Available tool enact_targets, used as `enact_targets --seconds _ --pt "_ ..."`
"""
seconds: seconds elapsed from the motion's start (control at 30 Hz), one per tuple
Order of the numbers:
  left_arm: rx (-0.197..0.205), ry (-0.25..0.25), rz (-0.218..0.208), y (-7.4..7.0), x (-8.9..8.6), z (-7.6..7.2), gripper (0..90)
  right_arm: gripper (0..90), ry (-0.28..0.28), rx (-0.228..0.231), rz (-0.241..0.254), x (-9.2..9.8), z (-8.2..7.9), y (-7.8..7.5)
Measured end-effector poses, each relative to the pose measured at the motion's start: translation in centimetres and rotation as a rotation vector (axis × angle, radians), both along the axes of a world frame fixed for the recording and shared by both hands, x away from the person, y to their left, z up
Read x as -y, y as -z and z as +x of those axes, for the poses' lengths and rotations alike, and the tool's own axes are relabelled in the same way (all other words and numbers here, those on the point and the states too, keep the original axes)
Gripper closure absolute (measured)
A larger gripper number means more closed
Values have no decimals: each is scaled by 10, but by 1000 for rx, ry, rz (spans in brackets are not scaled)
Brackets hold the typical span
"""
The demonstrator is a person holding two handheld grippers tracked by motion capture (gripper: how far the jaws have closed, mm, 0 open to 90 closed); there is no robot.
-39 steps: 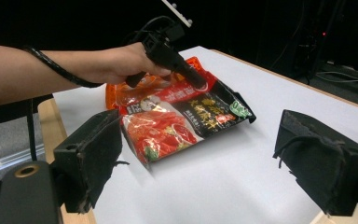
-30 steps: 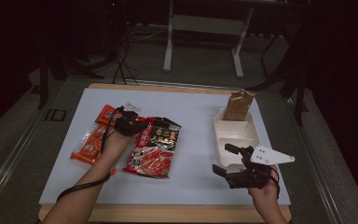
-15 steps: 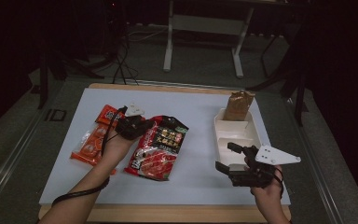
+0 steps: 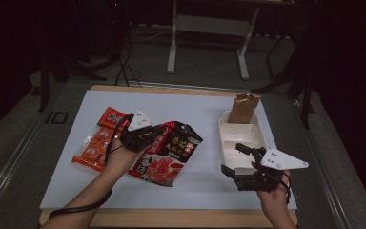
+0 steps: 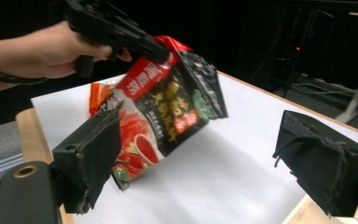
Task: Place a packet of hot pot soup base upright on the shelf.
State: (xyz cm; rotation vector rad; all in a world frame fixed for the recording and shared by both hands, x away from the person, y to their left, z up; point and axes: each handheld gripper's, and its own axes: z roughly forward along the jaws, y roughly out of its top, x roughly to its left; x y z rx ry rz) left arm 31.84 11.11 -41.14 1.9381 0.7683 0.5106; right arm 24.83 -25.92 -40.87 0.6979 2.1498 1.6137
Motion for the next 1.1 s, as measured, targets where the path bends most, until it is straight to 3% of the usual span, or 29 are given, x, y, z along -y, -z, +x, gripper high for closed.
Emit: enact_targets --seconds 0.17,0.23,0.3,0.47,0.57,0.6,0.77,0.87,1.1 --pt "32 7 -51 -8 -2 -6 880 132 15 -2 -5 0 1 -1" --pt "43 22 -107 -15 -4 -8 880 122 24 20 1 1 0 -4" --pt "58 41 -145 -18 -6 -9 880 123 23 3 11 2 1 -6" --pt "37 75 -227 -23 -6 -8 879 103 61 -38 28 1 3 -11" --pt "45 88 -244 -22 -6 -8 879 98 74 -45 33 -2 4 -12" --pt "31 102 -274 -22 -6 -7 879 98 72 -50 32 -3 4 -12" --pt "19 111 -343 -17 -5 -6 879 145 57 -48 5 -14 6 -15" --pt "25 122 -381 -15 -3 -8 879 181 68 -82 -8 -20 13 -18" --pt "27 162 -422 -17 3 -12 878 215 35 -98 10 -36 27 -22"
